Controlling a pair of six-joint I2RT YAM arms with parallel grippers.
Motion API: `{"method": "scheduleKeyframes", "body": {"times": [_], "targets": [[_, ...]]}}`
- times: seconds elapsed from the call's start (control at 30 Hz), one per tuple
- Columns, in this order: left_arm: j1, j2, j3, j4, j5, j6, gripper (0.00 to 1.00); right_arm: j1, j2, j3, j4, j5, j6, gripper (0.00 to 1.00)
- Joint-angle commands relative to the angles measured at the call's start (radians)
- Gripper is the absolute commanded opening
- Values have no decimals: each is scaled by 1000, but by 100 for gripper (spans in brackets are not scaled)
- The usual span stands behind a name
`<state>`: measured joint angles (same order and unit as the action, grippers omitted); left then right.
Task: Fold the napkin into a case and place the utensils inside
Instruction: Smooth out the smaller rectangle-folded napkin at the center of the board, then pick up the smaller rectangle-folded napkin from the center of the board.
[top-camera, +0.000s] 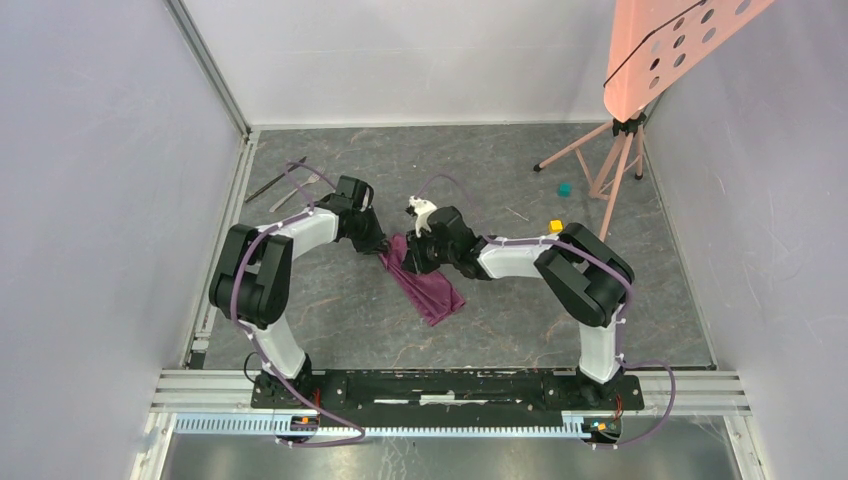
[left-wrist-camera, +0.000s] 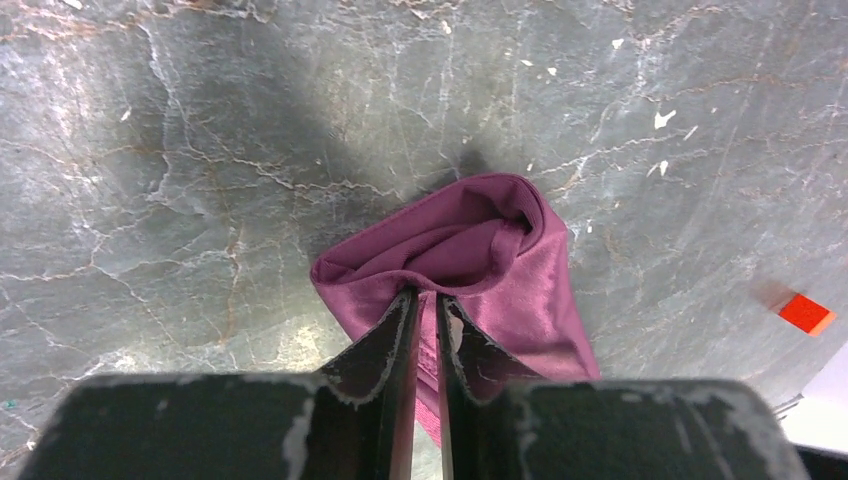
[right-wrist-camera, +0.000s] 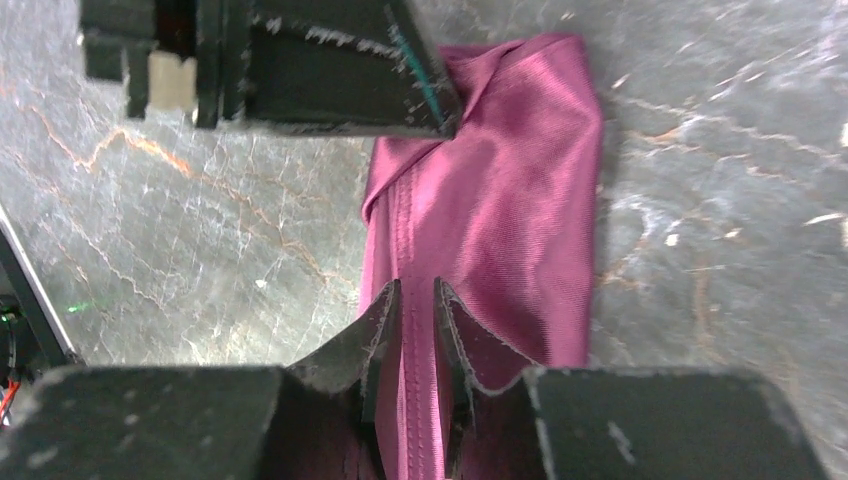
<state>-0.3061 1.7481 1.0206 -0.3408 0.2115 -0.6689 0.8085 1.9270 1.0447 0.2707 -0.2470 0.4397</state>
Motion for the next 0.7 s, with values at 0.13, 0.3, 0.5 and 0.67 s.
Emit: {"method": "scheduleKeyframes", "body": {"times": [0.13, 0.3, 0.5, 0.67], "targets": [[0, -54, 3, -25, -42, 16, 20, 46, -50, 19, -83, 48, -100, 28], [-1, -210, 9, -116, -41, 39, 37, 74, -156, 35, -263, 91, -231, 46], [-1, -401, -65, -185, -66, 40, 50, 133, -184, 88, -501, 179, -314, 72], [0, -535, -166, -190, -38, 13, 51, 179, -141, 171, -660, 291, -287, 79]]}}
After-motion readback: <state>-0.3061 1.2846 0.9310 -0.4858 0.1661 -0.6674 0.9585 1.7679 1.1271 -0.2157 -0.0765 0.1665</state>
